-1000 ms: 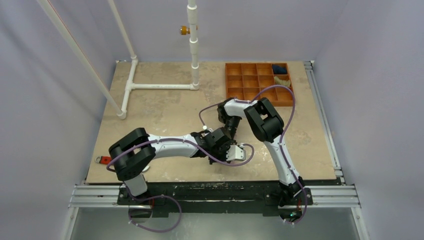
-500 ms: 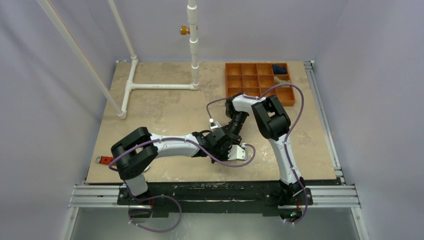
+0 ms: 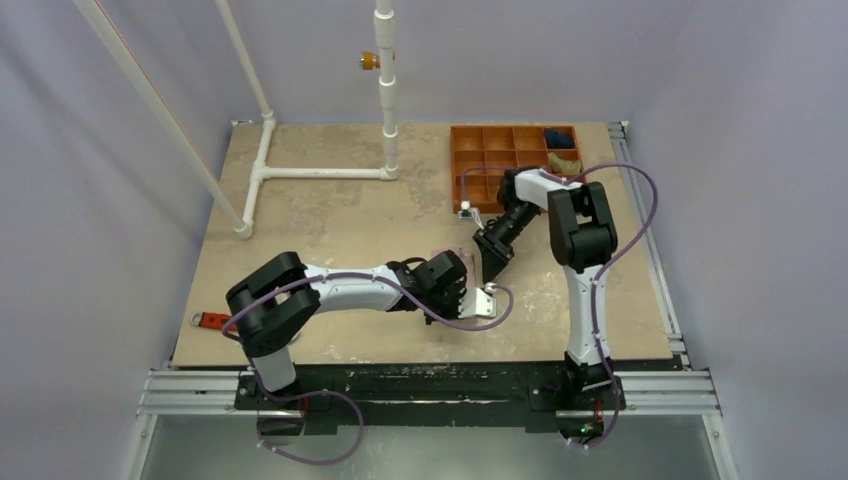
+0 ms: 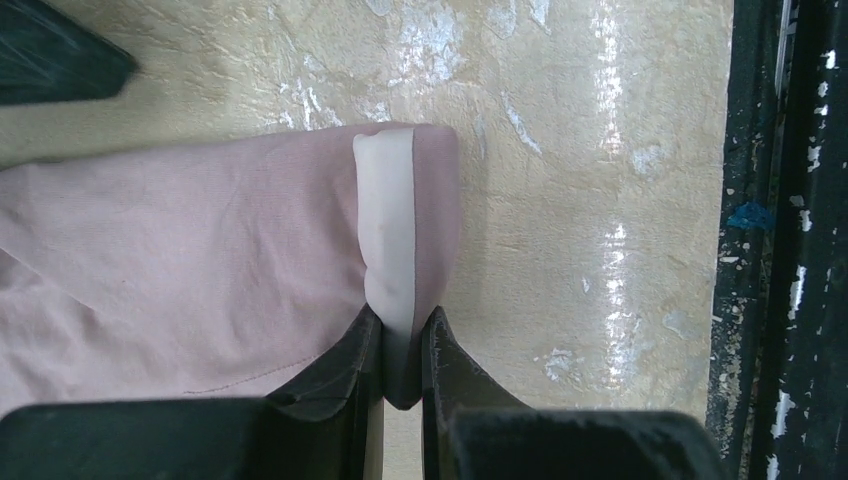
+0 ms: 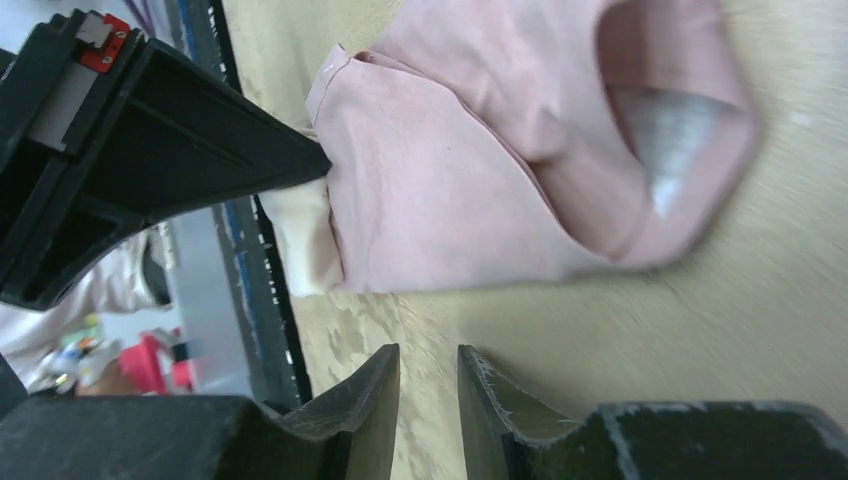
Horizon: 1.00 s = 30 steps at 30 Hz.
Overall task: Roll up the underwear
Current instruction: Roll the underwear to the center of the board.
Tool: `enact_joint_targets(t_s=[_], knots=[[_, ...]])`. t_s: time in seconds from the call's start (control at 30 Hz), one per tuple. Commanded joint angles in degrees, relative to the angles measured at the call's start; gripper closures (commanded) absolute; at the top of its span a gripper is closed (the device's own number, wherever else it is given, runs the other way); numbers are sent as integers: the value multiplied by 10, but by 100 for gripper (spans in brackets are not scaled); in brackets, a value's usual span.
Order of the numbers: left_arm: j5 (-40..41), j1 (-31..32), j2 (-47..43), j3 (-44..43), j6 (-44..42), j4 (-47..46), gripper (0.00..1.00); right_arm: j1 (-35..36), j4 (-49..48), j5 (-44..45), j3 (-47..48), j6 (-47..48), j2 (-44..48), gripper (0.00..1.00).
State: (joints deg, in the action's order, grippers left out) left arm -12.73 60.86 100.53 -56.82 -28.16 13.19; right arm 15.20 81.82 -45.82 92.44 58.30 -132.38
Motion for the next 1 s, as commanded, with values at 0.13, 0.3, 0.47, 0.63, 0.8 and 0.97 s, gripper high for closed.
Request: enact_joint_targets(t_s=[0.13,0.3,0.47,0.63,0.8,0.97], knots=[[-107,-77,57,-53,60,129,100,-97,-67,-33,-66,22,161,73],[-173,-121,101,-111,82,189,100,-129,-144,-40,-136,-27,258,73],[-231,-157,172,-178,91,259,100,-130,-239,-29,-203,-94,367,72],[-313,-208,224,-234,107,310,100,-117,-312,0,-263,-121,469,69],[-388,-250,279,-282,133,352,100,-43,-421,94,-331,-182,555,69],[-420,-273,310,-304,153,376,100,56,-493,186,-369,-208,586,66]])
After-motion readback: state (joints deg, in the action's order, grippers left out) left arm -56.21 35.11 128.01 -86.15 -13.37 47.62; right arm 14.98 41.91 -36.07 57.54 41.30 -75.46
